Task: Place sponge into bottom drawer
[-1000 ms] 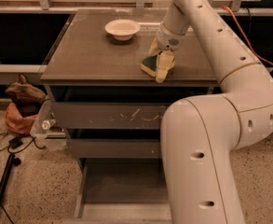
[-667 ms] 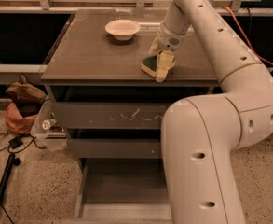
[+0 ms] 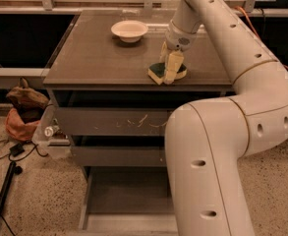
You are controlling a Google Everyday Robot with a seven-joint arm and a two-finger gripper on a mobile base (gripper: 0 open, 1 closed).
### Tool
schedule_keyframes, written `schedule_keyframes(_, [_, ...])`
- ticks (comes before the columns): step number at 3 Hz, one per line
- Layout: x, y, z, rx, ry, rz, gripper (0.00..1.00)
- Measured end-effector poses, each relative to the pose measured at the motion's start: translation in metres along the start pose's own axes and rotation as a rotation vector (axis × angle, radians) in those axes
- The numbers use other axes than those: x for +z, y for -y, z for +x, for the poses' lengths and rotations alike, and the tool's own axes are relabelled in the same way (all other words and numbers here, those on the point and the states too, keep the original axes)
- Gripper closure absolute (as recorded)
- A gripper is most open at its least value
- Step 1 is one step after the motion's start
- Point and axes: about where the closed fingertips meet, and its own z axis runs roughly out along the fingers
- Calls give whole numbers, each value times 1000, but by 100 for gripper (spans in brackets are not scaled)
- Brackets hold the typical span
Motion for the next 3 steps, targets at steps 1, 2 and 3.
schedule_keyframes(1, [0, 0, 0, 0, 0, 0, 100])
schedule_keyframes(2, [-11, -9, 2, 40, 1, 15, 100])
schedule_keyframes(3, [-63, -25, 14, 158, 45, 161, 100])
